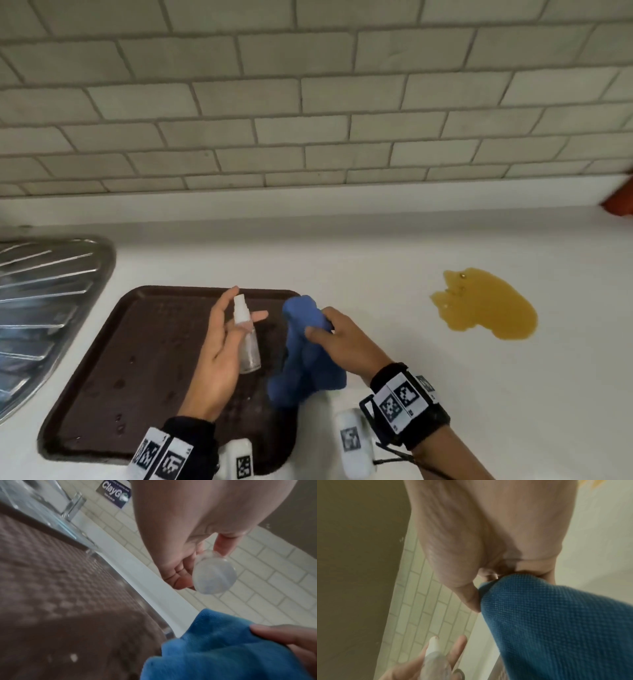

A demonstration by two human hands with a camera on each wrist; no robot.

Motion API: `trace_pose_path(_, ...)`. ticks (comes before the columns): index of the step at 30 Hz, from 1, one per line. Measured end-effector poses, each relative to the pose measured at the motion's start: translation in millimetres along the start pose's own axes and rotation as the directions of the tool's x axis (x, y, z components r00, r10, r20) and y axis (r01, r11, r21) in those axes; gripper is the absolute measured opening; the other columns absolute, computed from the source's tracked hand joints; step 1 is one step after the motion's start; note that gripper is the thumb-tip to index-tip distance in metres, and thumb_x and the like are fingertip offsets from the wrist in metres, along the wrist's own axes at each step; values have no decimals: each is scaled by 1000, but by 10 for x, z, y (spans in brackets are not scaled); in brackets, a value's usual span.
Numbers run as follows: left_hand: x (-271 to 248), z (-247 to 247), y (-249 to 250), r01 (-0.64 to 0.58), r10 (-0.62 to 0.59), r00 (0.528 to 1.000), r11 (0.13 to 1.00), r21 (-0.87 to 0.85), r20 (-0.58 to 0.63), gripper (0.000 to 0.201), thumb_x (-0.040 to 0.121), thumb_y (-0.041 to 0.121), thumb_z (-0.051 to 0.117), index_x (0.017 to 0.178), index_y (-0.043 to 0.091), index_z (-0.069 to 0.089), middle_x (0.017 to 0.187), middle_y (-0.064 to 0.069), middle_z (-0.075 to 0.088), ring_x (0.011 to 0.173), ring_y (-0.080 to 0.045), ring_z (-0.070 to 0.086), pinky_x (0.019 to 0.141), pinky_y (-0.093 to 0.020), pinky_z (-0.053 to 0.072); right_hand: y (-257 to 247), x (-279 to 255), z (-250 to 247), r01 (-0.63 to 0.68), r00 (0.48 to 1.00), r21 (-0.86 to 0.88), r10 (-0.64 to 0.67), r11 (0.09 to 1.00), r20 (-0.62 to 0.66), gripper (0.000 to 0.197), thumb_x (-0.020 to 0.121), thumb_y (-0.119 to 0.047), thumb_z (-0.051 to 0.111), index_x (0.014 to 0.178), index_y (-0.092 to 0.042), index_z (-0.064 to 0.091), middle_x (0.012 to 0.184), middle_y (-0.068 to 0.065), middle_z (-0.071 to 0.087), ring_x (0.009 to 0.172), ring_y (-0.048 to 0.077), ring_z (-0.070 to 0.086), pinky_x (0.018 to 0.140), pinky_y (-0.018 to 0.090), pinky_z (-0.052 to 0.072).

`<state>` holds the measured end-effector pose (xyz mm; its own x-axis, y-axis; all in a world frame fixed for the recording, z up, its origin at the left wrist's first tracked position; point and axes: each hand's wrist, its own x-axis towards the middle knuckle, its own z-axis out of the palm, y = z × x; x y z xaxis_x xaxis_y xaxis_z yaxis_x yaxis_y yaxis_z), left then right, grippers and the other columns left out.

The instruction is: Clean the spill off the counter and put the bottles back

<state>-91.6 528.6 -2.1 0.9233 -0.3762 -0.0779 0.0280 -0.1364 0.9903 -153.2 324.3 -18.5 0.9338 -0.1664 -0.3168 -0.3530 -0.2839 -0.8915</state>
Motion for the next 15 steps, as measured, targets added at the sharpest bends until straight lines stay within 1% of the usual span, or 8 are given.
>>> trace_pose_path(2,-115,296,124,2,-1,1000,999,-50,30,54,106,14,38,117,62,60,128,-3,71,109,-28,64,91,-39,49,83,-225,-236,-16,999,55,18,998,-41,19,94,-32,52,80,-28,41,80,-7,45,74,11,44,71,29,36)
trace_pose_path(4,-273,588,208,16,-9,998,994,-107,61,56,101,11,39,108,59,66,121,-10,73,82,-27,62,78,-40,49,215,-456,-461,-24,997,88,30,996,-67,13,95,-34,50,86,-29,41,85,-6,47,80,13,47,74,32,40)
trace_pose_path(5,-492,1132,286,28,-13,993,992,-127,114,54,100,10,38,113,55,65,114,-15,74,72,-26,58,72,-40,47,497,-864,-851,-34,991,101,47,994,-125,12,95,-35,48,89,-29,40,87,-6,48,83,15,50,77,34,42)
trace_pose_path(7,-562,1176,232,59,-40,994,980,-189,105,52,99,9,35,126,46,58,102,-21,74,62,-27,52,68,-42,44,565,-866,-893,-42,994,87,51,995,-97,14,96,-36,47,97,-24,40,92,-2,49,90,19,54,86,40,46)
trace_pose_path(8,-643,1372,198,65,-39,990,979,-194,136,53,98,8,34,129,44,57,100,-23,72,60,-27,51,65,-42,44,694,-1033,-1026,-63,991,81,72,995,-117,17,97,-36,46,102,-22,39,94,-1,49,93,21,55,88,40,46)
trace_pose_path(11,-648,1373,125,109,-79,987,970,-217,143,54,99,7,31,130,43,57,92,-22,69,54,-25,48,50,-35,42,735,-1032,-1021,-106,989,82,113,991,-91,36,97,-41,45,124,-18,36,112,2,54,110,27,57,98,44,46)
trace_pose_path(13,-657,1416,92,139,-108,982,968,-207,157,52,100,9,29,131,40,57,88,-20,68,51,-25,45,46,-31,37,768,-1061,-1055,-104,990,100,112,990,-82,49,94,-49,45,134,-24,32,129,5,54,117,26,56,102,48,44)
trace_pose_path(15,-763,1614,88,155,-121,977,968,-196,176,51,100,10,29,132,38,58,88,-20,69,49,-24,43,45,-28,35,912,-1186,-1188,-114,987,141,128,983,-93,55,87,-57,45,134,-31,31,134,5,53,117,24,56,103,48,44)
